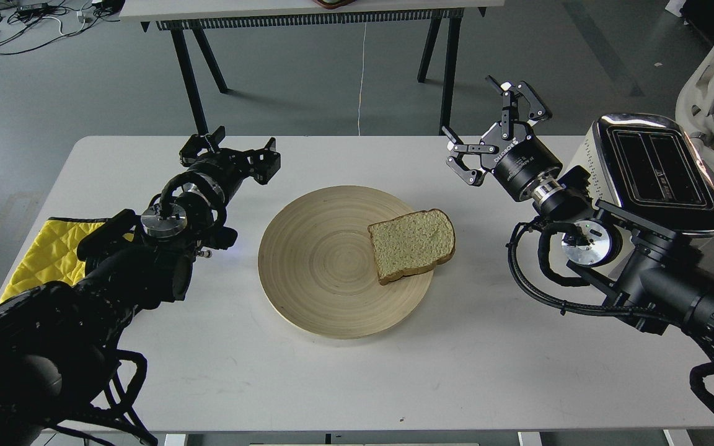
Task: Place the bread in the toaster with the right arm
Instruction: 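Raise the right gripper and rotate it toward the bread slice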
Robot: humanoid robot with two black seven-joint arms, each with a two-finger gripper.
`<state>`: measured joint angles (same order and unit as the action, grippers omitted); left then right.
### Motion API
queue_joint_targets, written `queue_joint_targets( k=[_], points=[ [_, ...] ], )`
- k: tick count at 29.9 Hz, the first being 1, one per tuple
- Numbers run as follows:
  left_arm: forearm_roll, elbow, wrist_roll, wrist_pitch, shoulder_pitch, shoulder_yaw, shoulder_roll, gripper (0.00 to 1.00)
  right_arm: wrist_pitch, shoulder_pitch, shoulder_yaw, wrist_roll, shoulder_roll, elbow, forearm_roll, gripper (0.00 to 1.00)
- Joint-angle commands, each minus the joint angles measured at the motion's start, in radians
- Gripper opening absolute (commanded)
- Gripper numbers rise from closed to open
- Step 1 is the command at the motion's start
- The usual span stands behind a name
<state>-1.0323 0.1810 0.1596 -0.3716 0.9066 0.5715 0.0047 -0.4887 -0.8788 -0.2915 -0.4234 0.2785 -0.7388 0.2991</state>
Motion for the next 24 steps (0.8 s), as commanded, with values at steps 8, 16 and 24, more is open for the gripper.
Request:
queue_joint_targets(
  k=[8,16,24],
  points=[
    [0.0,0.0,-0.003,-0.001,0.0,-0.001,0.0,1.0,0.0,0.0,0.0,0.0,0.001,-0.005,0.0,0.99],
    [0.0,0.0,-0.003,-0.001,0.0,-0.001,0.0,1.0,0.0,-0.014,0.003,0.0,0.004,-0.001,-0.005,0.99],
    [0.0,0.0,-0.003,-0.001,0.0,-0.001,0.0,1.0,0.116,-0.101,0.015,0.006,0.093,-0.011,-0.073,0.99]
  ],
)
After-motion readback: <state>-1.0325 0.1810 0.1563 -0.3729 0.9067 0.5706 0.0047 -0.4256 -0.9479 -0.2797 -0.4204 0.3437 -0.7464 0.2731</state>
